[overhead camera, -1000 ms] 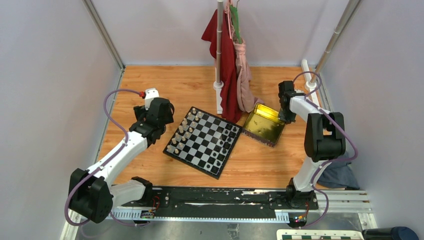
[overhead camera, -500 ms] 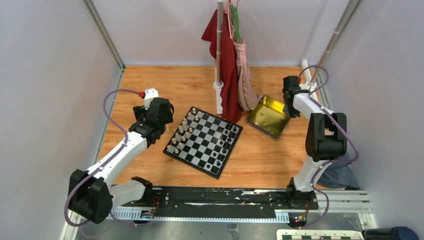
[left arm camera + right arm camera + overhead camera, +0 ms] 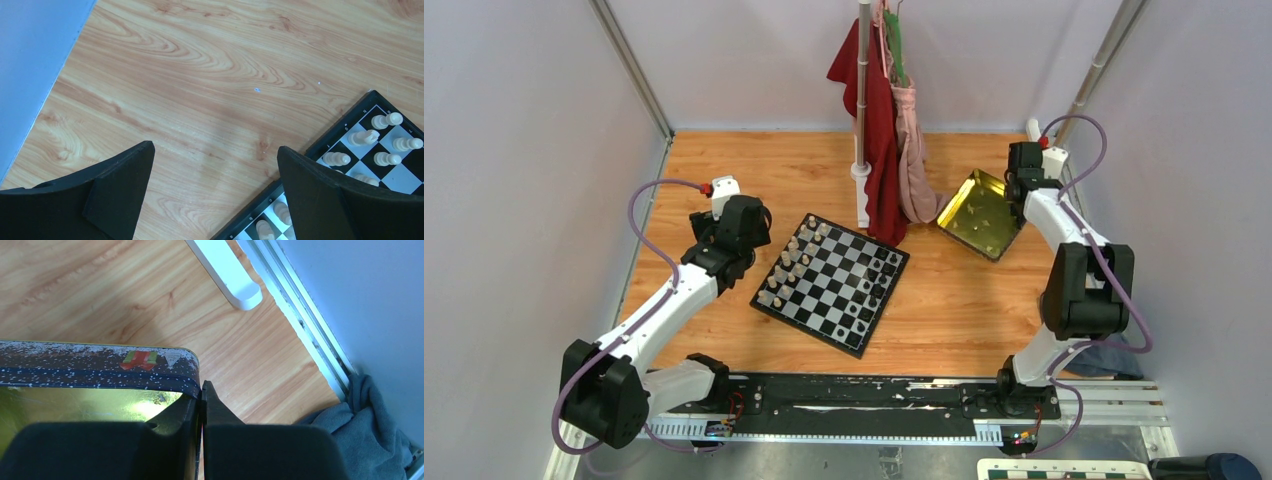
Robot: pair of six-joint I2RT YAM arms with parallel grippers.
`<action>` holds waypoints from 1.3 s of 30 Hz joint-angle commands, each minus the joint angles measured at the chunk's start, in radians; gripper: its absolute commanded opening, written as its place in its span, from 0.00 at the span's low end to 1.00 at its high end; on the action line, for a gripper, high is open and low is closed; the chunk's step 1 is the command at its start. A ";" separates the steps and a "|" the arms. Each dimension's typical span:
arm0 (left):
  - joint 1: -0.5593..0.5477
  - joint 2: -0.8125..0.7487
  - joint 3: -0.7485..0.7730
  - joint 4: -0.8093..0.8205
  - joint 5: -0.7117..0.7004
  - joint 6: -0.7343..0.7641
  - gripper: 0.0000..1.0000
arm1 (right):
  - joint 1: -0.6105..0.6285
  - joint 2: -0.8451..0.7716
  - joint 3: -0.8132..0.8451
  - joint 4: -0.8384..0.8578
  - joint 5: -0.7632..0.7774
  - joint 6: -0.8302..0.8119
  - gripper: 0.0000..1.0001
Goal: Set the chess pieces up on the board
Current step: Pick up the storage box at the center of the board, then place the storage box at the center of the board.
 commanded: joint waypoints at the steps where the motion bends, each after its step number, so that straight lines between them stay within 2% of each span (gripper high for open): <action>1: -0.006 -0.002 0.018 0.009 -0.017 -0.022 1.00 | -0.010 -0.047 -0.016 0.084 0.033 -0.030 0.00; 27: -0.006 -0.017 0.015 -0.010 -0.020 -0.040 1.00 | -0.006 -0.224 -0.142 0.419 0.094 -0.289 0.00; 39: -0.006 -0.022 0.012 -0.006 -0.023 -0.040 1.00 | -0.003 -0.250 -0.143 0.448 0.091 -0.312 0.00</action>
